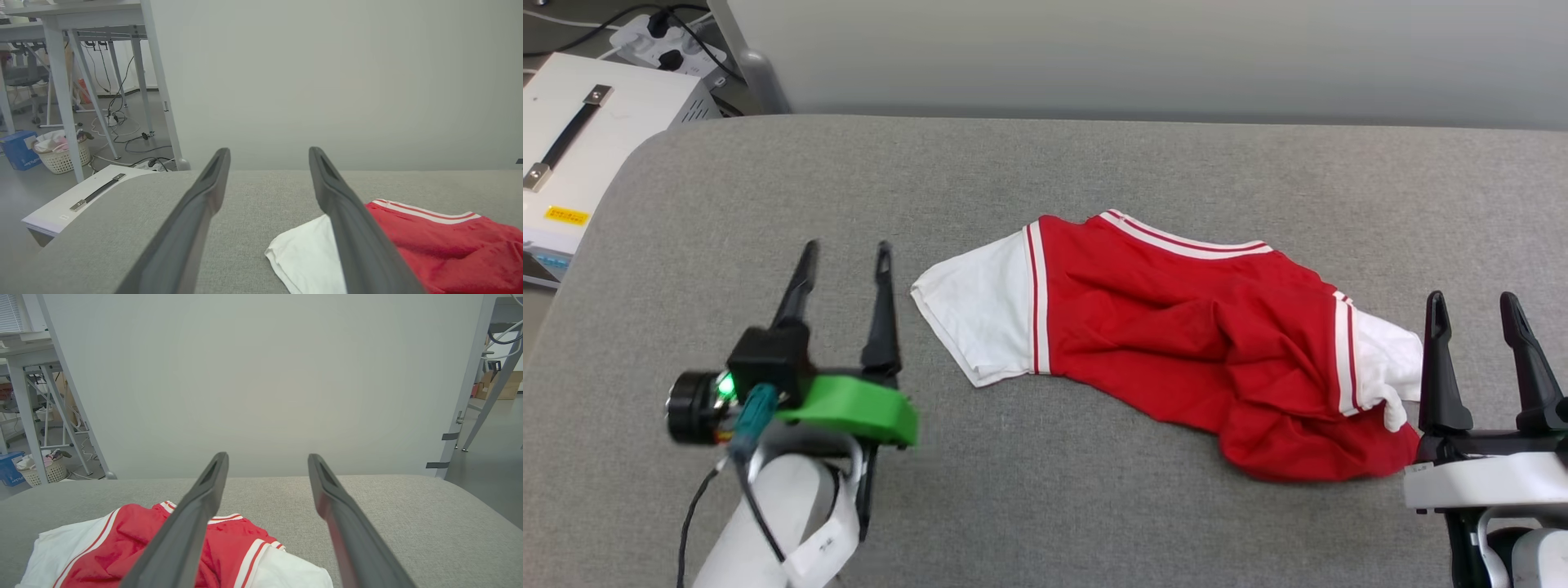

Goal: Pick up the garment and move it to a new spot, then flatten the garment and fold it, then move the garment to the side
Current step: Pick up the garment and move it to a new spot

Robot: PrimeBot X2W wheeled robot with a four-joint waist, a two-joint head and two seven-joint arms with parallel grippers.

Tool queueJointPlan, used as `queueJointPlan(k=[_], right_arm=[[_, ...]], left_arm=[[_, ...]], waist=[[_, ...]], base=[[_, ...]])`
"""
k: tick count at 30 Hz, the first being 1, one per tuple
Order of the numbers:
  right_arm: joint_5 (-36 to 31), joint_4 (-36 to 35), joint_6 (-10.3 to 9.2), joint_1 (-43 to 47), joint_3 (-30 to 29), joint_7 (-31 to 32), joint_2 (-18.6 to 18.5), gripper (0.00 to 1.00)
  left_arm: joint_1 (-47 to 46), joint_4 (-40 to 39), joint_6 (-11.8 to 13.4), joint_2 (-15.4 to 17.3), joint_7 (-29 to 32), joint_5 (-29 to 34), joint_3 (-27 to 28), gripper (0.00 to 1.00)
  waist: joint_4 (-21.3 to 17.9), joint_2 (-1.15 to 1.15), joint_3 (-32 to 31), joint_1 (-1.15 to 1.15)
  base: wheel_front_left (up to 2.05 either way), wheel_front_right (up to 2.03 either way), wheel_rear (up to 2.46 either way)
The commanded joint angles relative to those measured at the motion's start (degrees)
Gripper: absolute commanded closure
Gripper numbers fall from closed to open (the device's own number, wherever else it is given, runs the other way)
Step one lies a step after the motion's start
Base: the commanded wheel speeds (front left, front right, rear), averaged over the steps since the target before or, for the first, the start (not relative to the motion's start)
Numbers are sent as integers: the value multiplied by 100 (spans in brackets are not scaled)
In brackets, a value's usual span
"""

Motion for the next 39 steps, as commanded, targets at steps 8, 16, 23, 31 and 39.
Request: queueJointPlan(k=[8, 16, 23, 31, 39], right_arm=[[70, 55, -4, 231, 133, -52, -10, 0], [199, 148, -4, 393, 161, -52, -10, 0], [254, 236, -4, 547, 207, -52, -10, 0], [286, 344, -4, 662, 217, -52, -10, 0], [292, 423, -4, 705, 213, -52, -10, 0]], left_arm=[[1019, -349, -486, -493, -32, 620, 918, 0], [1366, -332, -909, -846, -32, 1041, 1266, 0], [1569, -313, -1079, -990, -32, 1255, 1511, 0], [1711, -284, -1220, -1070, -32, 1407, 1663, 0], [1752, -224, -1293, -1122, -32, 1467, 1741, 0]], waist=[[-15, 0, -103, 0], [-76, 0, -245, 0], [-151, 0, -371, 0], [-141, 0, -418, 0], [-109, 0, -466, 0]], base=[[0, 0, 0], [0, 0, 0], [0, 0, 0], [0, 0, 0], [0, 0, 0]])
